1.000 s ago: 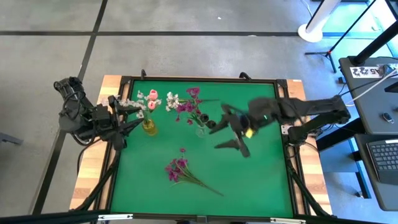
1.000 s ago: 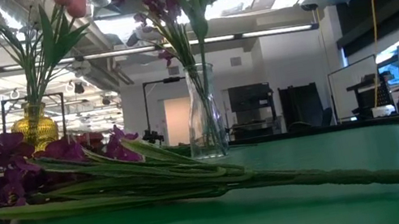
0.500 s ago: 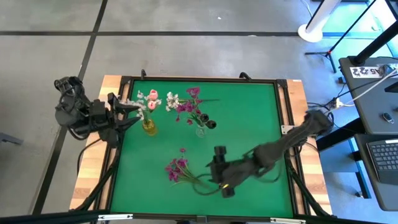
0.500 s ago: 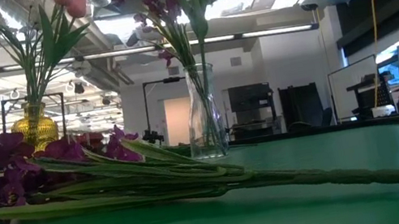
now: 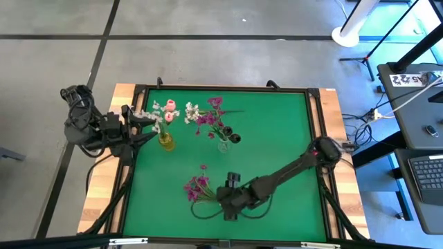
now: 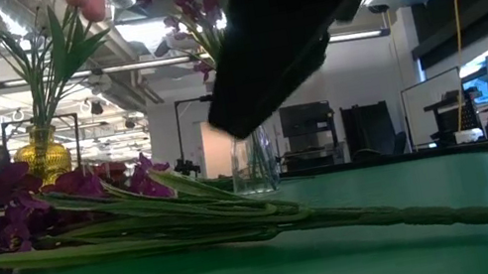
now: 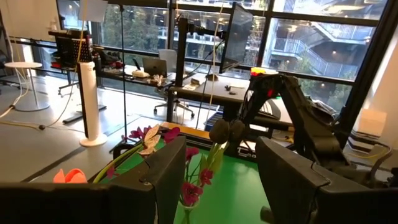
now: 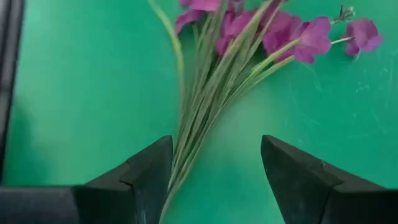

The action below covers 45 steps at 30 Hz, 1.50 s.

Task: Sort flowers into vase by color
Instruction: Put the purple flowers into the transparent vase

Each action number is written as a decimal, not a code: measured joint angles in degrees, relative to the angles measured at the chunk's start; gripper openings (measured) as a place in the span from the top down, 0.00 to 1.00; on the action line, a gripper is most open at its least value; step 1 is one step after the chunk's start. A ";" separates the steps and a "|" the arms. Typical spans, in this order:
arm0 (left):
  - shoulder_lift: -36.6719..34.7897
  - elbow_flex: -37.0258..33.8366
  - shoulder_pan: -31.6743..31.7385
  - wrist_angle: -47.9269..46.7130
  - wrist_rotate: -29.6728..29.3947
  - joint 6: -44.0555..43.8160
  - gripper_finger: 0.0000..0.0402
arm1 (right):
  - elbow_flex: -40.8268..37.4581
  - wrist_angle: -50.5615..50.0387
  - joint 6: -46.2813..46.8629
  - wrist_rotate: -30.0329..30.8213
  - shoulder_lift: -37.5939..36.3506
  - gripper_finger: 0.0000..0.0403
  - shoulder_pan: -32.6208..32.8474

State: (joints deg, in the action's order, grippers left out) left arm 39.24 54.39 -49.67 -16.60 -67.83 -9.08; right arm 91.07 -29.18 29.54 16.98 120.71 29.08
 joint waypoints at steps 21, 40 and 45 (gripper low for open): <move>0.02 0.00 0.04 -3.59 -0.24 -3.91 0.53 | 0.02 4.17 6.58 -5.08 5.16 0.40 -0.61; 0.02 0.00 0.04 -3.96 -1.75 -3.93 0.53 | 0.20 -7.82 5.77 -0.71 4.94 0.60 -1.11; 0.02 0.00 0.04 -3.96 -1.77 -3.91 0.53 | 0.16 -6.86 2.86 -2.65 4.94 0.82 -1.78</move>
State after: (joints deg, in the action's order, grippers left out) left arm 39.27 54.39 -49.63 -20.56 -69.60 -12.99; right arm 91.23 -36.04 32.40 14.33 125.64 27.29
